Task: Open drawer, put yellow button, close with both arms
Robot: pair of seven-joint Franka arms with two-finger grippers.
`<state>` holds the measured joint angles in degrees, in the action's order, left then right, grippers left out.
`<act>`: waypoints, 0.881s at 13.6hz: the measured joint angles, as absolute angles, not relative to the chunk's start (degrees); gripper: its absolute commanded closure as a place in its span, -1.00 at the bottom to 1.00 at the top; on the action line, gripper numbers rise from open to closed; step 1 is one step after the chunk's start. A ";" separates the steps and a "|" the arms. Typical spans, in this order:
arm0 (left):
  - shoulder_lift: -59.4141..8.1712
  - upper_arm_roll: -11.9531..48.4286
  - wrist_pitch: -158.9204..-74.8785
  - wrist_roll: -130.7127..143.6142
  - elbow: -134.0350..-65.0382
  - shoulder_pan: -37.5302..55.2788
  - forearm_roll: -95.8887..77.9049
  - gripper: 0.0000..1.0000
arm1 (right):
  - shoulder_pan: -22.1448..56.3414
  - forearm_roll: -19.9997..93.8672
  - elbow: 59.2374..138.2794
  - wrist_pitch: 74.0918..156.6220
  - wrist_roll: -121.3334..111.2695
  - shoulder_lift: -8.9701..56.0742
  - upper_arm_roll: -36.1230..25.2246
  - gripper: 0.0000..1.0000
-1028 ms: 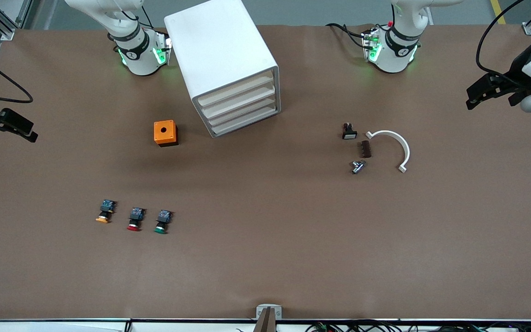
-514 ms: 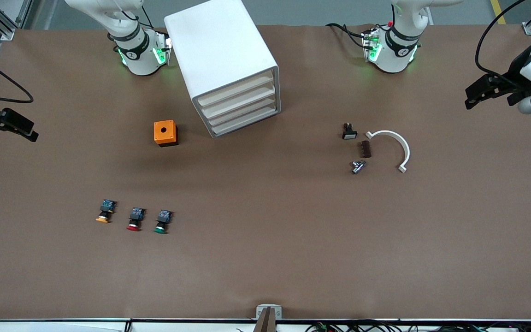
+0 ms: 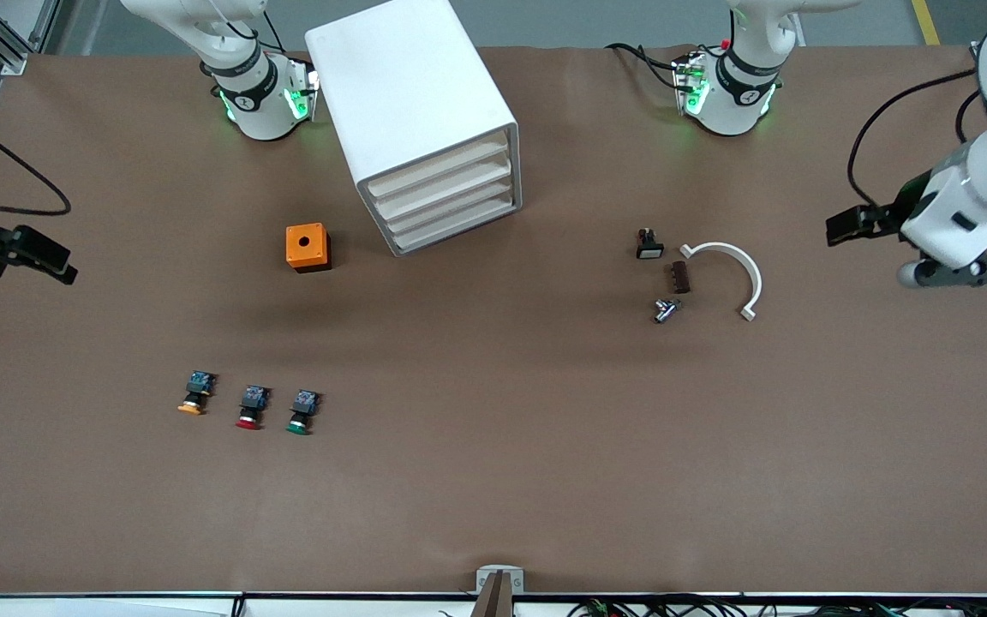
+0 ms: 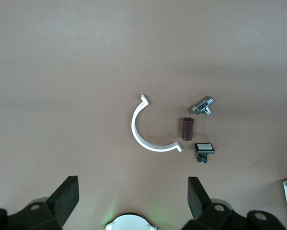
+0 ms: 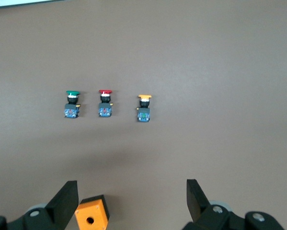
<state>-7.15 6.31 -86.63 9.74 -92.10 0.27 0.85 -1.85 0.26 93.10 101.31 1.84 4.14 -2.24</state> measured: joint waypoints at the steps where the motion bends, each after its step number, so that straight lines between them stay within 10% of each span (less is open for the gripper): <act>1: -9.77 6.45 -86.69 12.09 -90.66 1.17 0.84 -0.99 | -2.17 0.25 93.20 103.25 0.19 6.00 -2.25 -1.00; 12: -28.22 7.19 -86.75 54.29 -82.83 18.92 0.61 -0.99 | -4.98 0.08 93.92 116.83 -5.10 28.03 -2.25 -1.00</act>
